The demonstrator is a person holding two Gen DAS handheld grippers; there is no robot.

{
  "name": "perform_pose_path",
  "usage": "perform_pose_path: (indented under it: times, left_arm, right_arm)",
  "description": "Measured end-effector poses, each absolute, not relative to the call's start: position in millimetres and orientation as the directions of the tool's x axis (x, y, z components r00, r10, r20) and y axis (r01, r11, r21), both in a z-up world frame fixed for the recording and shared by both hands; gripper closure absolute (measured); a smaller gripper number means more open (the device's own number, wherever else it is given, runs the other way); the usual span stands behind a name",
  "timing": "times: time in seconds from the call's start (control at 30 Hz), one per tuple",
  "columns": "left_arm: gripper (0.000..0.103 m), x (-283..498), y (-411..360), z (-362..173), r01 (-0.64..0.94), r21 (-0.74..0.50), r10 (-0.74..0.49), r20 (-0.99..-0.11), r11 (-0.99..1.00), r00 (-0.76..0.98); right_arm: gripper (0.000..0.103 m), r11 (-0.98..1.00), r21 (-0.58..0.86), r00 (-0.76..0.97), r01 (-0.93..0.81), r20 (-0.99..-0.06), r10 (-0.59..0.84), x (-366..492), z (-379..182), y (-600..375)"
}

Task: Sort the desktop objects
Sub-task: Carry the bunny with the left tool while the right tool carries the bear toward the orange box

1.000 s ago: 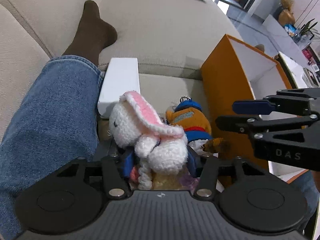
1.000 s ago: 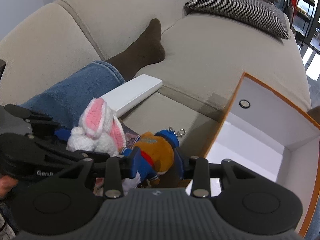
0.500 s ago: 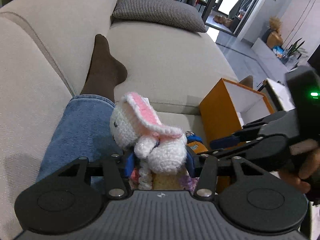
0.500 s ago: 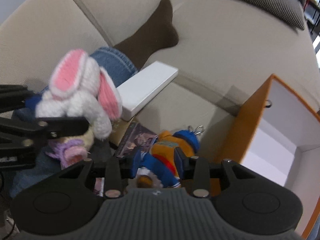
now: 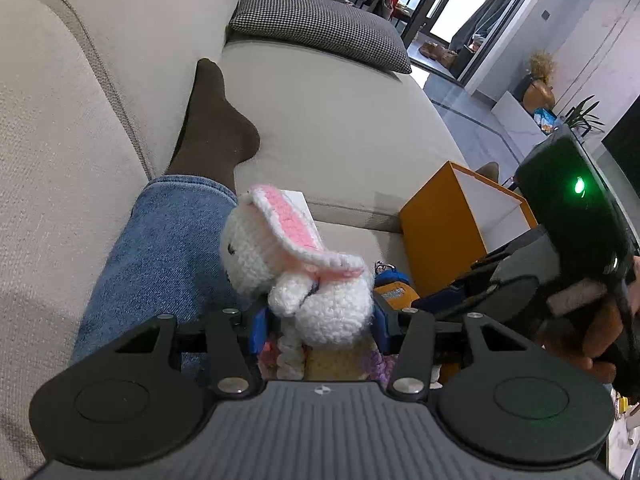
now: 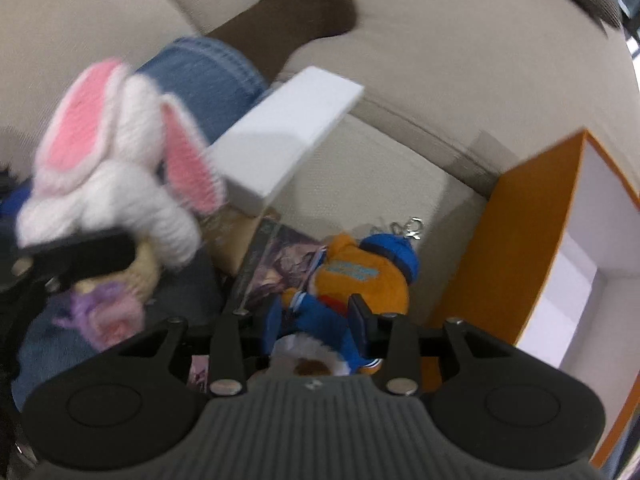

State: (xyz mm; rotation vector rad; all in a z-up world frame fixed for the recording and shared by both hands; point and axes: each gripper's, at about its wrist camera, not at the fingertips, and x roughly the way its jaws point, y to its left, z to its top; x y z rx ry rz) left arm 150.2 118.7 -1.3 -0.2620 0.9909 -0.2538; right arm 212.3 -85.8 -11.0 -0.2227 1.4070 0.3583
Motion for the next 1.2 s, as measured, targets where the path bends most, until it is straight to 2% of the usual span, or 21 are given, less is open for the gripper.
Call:
perform_pose_path:
  times: [0.13, 0.2, 0.43, 0.53, 0.63, 0.9, 1.07, 1.2]
  left_arm:
    - [0.046, 151, 120, -2, 0.095, -0.338, -0.336, -0.782, 0.936, 0.526]
    - [0.046, 150, 120, -3, 0.095, -0.341, -0.337, -0.779, 0.935, 0.528]
    - [0.046, 147, 118, -3, 0.097, -0.337, -0.334, -0.775, 0.936, 0.536]
    - [0.046, 145, 118, 0, 0.094, -0.336, -0.331, -0.771, 0.937, 0.544]
    - [0.046, 140, 117, 5, 0.099, -0.341, -0.336, -0.762, 0.935, 0.554]
    - [0.046, 127, 97, 30, 0.158, -0.310, -0.342, -0.739, 0.938, 0.580]
    - [0.046, 124, 72, 47, 0.225, -0.307, -0.380, -0.715, 0.925, 0.587]
    - [0.046, 126, 40, 57, 0.315, -0.316, -0.445, -0.696, 0.895, 0.563]
  right_arm:
    - [0.063, 0.896, -0.055, 0.123, -0.441, -0.992, 0.000, 207, -21, -67]
    - [0.059, 0.884, -0.119, 0.133, -0.452, -0.989, -0.066, 207, -28, -63]
    - [0.052, 0.870, -0.199, 0.110, -0.451, -0.980, -0.167, 213, -47, -67]
    - [0.066, 0.869, -0.228, 0.125, -0.439, -0.973, -0.192, 214, -50, -72]
    - [0.070, 0.894, -0.191, 0.143, -0.406, -0.979, -0.144, 214, -35, -84]
    - [0.070, 0.924, -0.076, 0.263, -0.375, -0.964, 0.027, 191, 24, -109]
    - [0.070, 0.943, 0.020, 0.371, -0.332, -0.917, 0.149, 171, 67, -142]
    - [0.070, 0.964, 0.070, 0.450, -0.258, -0.874, 0.184, 148, 91, -184]
